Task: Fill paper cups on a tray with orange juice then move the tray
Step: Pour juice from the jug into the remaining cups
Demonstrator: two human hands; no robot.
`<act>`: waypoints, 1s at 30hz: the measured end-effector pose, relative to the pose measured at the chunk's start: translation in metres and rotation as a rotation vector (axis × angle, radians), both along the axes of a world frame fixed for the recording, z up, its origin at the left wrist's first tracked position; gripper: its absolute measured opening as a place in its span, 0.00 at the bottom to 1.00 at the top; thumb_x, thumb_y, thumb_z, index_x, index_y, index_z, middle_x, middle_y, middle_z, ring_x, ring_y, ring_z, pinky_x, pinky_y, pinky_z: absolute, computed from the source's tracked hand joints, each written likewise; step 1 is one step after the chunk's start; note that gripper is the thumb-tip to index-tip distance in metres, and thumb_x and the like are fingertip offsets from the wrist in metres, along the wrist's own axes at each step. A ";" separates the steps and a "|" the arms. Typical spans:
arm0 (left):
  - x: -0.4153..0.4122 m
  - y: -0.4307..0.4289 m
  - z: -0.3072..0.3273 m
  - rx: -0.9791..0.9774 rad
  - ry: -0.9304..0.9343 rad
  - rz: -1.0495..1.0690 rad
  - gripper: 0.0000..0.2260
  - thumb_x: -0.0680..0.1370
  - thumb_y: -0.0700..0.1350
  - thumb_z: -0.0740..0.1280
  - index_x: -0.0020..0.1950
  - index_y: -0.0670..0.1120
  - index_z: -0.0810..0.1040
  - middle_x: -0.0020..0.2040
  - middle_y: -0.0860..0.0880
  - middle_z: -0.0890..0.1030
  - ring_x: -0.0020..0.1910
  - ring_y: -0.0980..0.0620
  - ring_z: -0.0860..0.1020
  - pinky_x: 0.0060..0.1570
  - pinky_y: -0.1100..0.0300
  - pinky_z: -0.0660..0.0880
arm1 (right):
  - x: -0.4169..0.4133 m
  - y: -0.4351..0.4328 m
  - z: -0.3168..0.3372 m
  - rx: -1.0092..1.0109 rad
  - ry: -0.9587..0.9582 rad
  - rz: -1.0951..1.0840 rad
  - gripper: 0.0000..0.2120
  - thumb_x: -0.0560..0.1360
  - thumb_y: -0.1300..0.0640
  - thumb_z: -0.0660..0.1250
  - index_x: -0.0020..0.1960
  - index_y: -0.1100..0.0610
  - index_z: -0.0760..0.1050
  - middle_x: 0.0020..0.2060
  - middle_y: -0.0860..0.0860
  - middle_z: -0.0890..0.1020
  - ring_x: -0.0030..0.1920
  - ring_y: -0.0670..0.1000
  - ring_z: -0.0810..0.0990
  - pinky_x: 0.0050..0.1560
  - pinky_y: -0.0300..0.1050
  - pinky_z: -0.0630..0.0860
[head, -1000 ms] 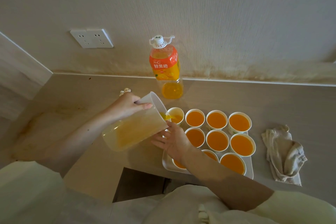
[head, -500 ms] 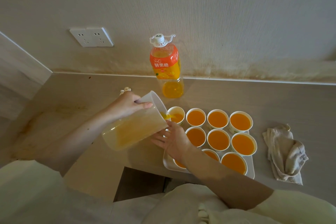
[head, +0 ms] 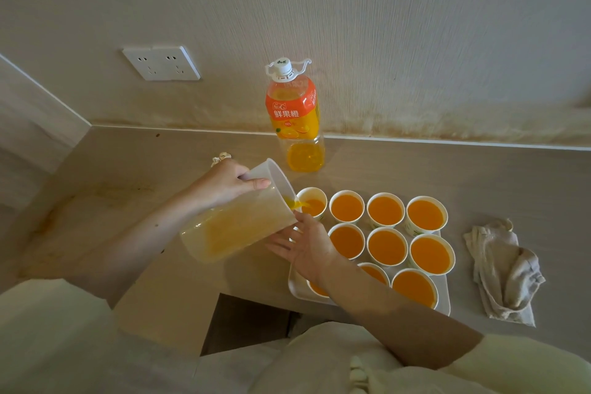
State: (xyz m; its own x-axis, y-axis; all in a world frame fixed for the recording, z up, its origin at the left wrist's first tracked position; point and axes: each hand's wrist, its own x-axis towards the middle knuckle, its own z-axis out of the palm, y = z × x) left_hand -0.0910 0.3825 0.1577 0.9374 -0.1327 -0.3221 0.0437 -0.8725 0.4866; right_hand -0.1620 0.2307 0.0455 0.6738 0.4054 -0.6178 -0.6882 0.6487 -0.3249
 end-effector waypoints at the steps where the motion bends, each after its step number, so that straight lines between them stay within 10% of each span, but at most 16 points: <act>1: 0.000 0.001 0.000 -0.003 -0.002 -0.004 0.25 0.74 0.55 0.70 0.28 0.47 0.58 0.27 0.52 0.58 0.26 0.54 0.58 0.29 0.59 0.54 | 0.000 0.000 0.000 -0.002 -0.006 0.003 0.19 0.82 0.52 0.60 0.70 0.58 0.68 0.62 0.60 0.78 0.61 0.62 0.78 0.61 0.59 0.76; 30: 0.004 -0.001 -0.001 0.027 -0.026 -0.045 0.26 0.75 0.55 0.70 0.28 0.47 0.58 0.26 0.52 0.58 0.21 0.56 0.56 0.23 0.64 0.54 | -0.002 -0.002 0.005 0.018 -0.002 -0.005 0.15 0.82 0.51 0.59 0.64 0.57 0.72 0.61 0.60 0.79 0.62 0.61 0.77 0.64 0.58 0.74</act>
